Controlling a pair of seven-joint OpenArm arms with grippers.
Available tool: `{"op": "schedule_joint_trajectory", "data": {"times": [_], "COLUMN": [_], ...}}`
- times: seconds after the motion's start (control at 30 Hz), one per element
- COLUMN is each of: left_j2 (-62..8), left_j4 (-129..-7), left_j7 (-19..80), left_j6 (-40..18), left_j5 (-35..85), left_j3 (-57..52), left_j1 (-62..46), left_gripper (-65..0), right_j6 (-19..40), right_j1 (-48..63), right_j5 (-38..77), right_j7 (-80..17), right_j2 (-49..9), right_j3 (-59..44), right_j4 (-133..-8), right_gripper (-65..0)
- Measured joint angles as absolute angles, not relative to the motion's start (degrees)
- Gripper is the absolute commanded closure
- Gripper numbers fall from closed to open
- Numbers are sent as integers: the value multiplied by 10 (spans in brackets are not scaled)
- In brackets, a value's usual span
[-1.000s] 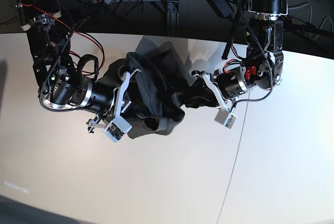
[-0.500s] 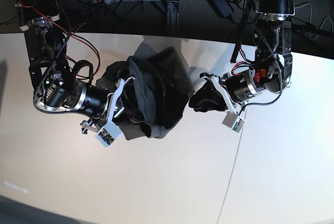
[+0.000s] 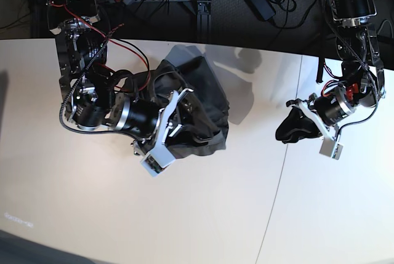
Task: Fold the T-shirt properly
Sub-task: 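Lift and fold the bundle over with both grippers, then press and tuck the bundle edges into a square with both grippers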
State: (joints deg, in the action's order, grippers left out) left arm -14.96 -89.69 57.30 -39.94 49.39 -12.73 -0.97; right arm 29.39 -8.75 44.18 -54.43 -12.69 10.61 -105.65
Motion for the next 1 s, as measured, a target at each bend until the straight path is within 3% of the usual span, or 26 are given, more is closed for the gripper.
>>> {"op": "schedule_joint_trajectory", "data": {"times": [0.13, 0.33, 0.37, 0.43, 0.53, 0.63, 0.83, 1.0], "left_j2": [-149, -149, -149, -149, -149, -148, -150, -136], "left_j4": [-897, -897, -897, -897, -921, -974, -1136, -1153], "left_j7": [575, 579, 585, 602, 605, 607, 594, 546], "left_j6": [-399, -399, -399, -399, -399, -400, -395, -397], "left_j5": [496, 520, 535, 559, 581, 575, 546, 432], "left_j3": [-128, -128, -128, -128, -128, -128, -23, 112], "left_j1": [-12, -18, -21, -25, -40, -52, -67, -63], "left_gripper": [-151, -150, -150, -150, -112, 0, 0, 0], "right_j6": [294, 294, 294, 294, 294, 294, 294, 294], "right_j1": [-87, -88, -88, -89, -91, -91, -91, -118], "right_j5": [424, 355, 336, 301, 294, 278, 259, 248], "right_j7": [-543, -538, -528, -509, -502, -491, -429, -402], "right_j2": [-106, -105, -105, -108, -128, -153, -171, -161], "right_j3": [106, 85, 73, 44, 13, 1, -2, -1], "right_j4": [-1056, -1056, -1056, -1056, -1056, -1053, -990, -882], "right_gripper": [-322, -336, -322, -230, 0, 0, 0, 0]}}
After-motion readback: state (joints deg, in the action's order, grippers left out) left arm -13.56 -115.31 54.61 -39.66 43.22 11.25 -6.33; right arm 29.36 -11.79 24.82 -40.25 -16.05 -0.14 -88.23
